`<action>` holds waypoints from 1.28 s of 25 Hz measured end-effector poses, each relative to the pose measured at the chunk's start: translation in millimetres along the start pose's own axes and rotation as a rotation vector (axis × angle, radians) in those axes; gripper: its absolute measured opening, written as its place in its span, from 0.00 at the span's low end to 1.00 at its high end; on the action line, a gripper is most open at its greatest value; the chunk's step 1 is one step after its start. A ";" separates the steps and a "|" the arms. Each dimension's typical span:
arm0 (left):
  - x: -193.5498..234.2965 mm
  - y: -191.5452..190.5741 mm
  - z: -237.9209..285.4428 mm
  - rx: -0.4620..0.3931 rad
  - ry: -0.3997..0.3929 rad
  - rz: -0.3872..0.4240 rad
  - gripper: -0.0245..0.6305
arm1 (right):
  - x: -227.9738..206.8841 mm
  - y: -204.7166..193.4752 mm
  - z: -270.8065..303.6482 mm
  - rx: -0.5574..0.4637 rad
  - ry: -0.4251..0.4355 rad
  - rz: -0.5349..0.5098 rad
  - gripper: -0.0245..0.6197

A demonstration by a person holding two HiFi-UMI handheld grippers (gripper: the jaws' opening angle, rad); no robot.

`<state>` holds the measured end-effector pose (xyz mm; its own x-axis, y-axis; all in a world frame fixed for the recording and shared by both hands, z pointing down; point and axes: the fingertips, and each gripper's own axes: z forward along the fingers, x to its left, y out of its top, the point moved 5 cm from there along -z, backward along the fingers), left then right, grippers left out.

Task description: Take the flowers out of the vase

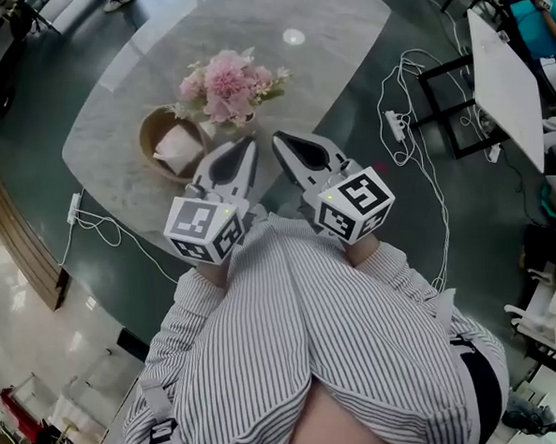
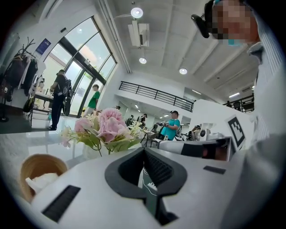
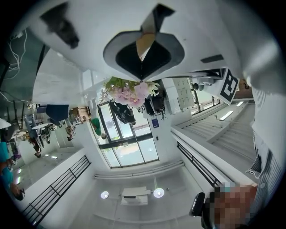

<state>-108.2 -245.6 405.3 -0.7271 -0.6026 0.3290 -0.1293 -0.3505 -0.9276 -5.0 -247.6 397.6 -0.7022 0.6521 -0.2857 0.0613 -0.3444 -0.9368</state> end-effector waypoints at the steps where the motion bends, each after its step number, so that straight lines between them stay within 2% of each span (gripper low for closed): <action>1: 1.0 -1.2 0.4 0.003 0.003 -0.001 0.06 | -0.5 -0.5 1.4 0.005 0.005 0.000 0.06; 17: -2.3 -8.2 17.9 0.025 0.095 -0.032 0.06 | -18.1 -4.5 6.0 0.085 0.099 0.026 0.06; 32: 3.8 -16.7 25.3 0.032 0.169 -0.045 0.06 | -30.6 -9.8 11.9 0.115 0.122 0.042 0.06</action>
<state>-91.8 -260.1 426.5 -0.8243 -0.4580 0.3329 -0.1443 -0.3986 -0.9057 7.4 -272.2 417.9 -0.6093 0.7100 -0.3531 0.0027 -0.4435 -0.8963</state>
